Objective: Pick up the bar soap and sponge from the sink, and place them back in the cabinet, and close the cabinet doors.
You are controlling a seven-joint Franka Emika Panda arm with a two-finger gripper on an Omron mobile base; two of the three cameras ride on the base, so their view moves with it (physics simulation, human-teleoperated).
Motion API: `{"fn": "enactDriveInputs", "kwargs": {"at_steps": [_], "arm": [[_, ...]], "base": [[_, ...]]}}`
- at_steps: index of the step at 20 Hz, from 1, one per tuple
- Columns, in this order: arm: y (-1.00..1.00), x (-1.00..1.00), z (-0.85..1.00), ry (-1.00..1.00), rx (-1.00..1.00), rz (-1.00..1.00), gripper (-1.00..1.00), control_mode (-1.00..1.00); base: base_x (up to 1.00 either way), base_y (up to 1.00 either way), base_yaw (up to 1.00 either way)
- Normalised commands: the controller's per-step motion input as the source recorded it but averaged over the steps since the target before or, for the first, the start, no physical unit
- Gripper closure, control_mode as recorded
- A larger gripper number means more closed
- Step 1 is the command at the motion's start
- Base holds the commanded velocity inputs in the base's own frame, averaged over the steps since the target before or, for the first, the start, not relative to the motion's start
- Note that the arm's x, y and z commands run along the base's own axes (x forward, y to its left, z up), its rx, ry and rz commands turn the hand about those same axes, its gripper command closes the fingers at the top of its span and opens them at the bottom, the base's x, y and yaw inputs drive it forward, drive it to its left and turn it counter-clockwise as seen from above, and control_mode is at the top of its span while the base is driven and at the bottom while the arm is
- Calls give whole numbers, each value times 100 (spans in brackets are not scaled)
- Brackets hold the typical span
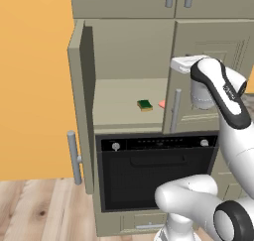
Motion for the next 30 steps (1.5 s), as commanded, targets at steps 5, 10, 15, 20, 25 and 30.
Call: {"fn": "enactDriveInputs", "kwargs": {"at_steps": [5, 10, 15, 20, 25, 30], "arm": [[0, 16, 0, 0, 0, -2, -100, -100], [0, 11, 0, 0, 0, -1, -100, -100], [0, 8, 0, 0, 0, -1, -100, -100], [0, 7, 0, 0, 0, 0, -100, -100], [0, 13, 0, 0, 0, 0, -100, -100], [0, 20, 0, 0, 0, -1, -100, -100]], "base": [[0, 0, 0], [0, 0, 0], [0, 0, 0], [0, 0, 0], [0, 0, 0], [0, 0, 0]]}}
